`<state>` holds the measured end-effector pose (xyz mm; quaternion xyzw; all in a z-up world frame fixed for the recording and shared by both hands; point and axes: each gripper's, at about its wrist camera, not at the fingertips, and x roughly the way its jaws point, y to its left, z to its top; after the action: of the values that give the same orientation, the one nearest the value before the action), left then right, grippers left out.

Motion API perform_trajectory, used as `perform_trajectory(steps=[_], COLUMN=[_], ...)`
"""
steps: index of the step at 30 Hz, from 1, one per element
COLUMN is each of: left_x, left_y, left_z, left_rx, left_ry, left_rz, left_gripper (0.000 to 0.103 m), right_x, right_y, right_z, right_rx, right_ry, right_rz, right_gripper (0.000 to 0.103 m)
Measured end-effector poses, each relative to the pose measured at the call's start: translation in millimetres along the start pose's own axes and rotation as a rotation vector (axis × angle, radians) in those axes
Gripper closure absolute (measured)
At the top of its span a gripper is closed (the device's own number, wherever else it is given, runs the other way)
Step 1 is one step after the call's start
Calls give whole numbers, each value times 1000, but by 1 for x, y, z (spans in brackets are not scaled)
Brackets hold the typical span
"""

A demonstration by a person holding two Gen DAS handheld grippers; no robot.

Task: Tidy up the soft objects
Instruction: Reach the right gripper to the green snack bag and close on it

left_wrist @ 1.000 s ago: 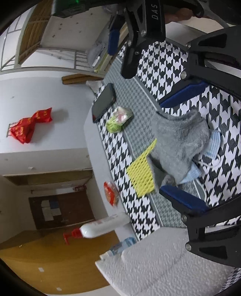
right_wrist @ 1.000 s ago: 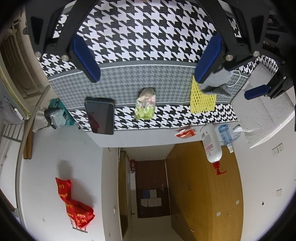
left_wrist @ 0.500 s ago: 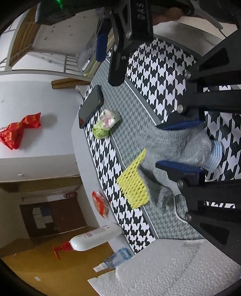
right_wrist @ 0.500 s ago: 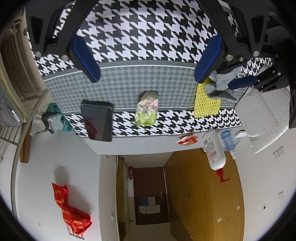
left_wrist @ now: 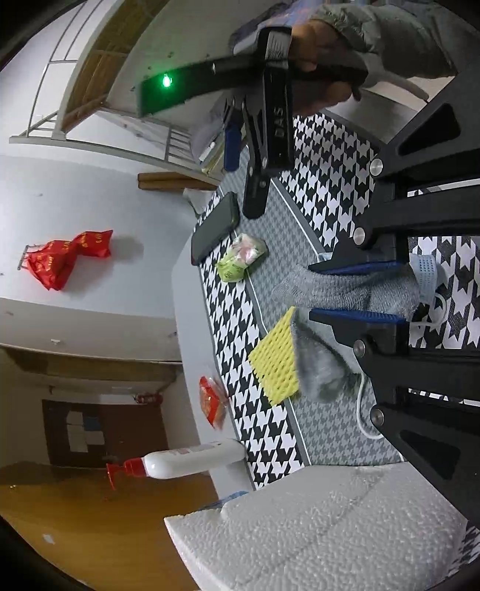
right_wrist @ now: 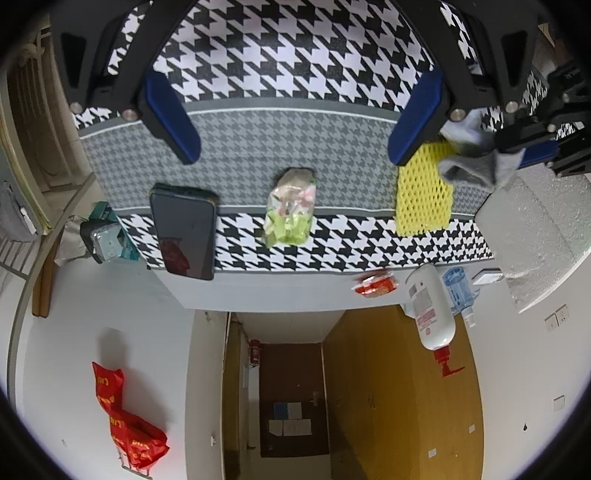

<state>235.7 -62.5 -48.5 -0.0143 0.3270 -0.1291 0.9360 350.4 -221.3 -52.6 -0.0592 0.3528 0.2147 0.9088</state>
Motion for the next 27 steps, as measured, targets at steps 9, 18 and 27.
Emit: perform_trajectory(steps=[9,18,27], left_x=[2,2,1], left_y=[9,18,23], left_z=[-5,-10,-12], left_rx=[-2,-16,-26], left_ry=[12,15,12], left_rz=[27,27,16], left_gripper=[87,87,87], right_x=[28,62,84], right_y=[4,10,11], right_z=[12,25,28], right_rx=[-3,-36,-50], right_ry=[65,147,209], right_rz=[20,13,-10], right_gripper=[1,13,21])
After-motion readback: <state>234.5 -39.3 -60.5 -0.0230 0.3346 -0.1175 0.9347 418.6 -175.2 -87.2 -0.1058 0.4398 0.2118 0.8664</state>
